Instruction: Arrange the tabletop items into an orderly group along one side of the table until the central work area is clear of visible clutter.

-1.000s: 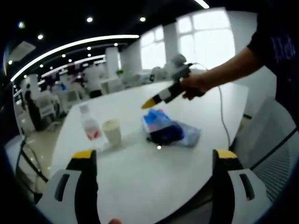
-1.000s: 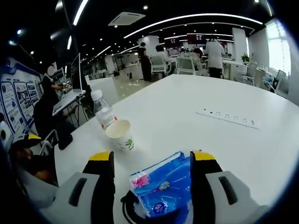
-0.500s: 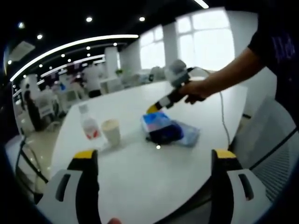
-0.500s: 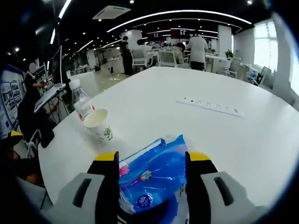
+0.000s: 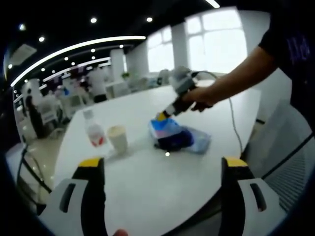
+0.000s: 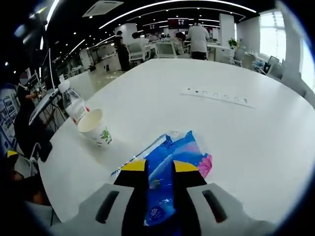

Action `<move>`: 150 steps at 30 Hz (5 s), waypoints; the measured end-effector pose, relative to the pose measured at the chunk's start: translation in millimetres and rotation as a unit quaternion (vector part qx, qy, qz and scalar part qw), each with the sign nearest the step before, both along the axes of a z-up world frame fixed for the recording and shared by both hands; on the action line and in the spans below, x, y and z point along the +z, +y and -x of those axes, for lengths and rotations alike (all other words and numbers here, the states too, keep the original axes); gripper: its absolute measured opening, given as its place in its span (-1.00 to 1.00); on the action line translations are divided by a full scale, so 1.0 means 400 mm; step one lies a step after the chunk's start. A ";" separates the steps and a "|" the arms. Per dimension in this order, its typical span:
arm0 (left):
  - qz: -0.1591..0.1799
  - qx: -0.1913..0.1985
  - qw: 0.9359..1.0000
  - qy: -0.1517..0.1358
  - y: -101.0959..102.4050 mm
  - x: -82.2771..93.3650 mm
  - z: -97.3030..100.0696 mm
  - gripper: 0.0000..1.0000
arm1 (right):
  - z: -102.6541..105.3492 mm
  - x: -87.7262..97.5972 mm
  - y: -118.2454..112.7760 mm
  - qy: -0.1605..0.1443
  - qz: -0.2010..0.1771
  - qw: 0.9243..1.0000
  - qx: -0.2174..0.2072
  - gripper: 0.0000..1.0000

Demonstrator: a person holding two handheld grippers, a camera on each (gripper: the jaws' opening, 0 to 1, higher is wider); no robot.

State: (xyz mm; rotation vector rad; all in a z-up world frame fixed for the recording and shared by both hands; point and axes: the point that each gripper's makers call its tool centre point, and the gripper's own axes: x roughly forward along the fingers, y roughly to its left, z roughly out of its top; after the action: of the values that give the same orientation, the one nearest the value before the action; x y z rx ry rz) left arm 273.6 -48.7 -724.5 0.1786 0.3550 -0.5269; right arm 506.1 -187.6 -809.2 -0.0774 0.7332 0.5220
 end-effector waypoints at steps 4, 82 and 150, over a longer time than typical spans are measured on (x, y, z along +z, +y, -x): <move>0.001 -0.001 1.000 0.000 -0.001 0.000 0.000 0.90 | 0.007 -0.004 0.000 0.008 -0.003 1.000 0.002 -0.98; 0.003 -0.013 1.000 0.010 -0.018 -0.009 0.005 0.99 | -0.064 0.069 -0.371 -0.013 -0.039 0.992 -0.116 -1.00; -0.002 -0.014 1.000 0.008 -0.018 -0.012 0.001 0.99 | -0.018 -0.028 -0.473 -0.033 0.026 0.994 -0.105 -0.28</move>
State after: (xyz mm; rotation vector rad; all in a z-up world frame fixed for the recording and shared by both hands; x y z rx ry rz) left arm 273.2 -55.8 -729.2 0.1846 0.3690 -0.5560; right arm 513.2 -376.6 -820.4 -0.0651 0.6815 0.2972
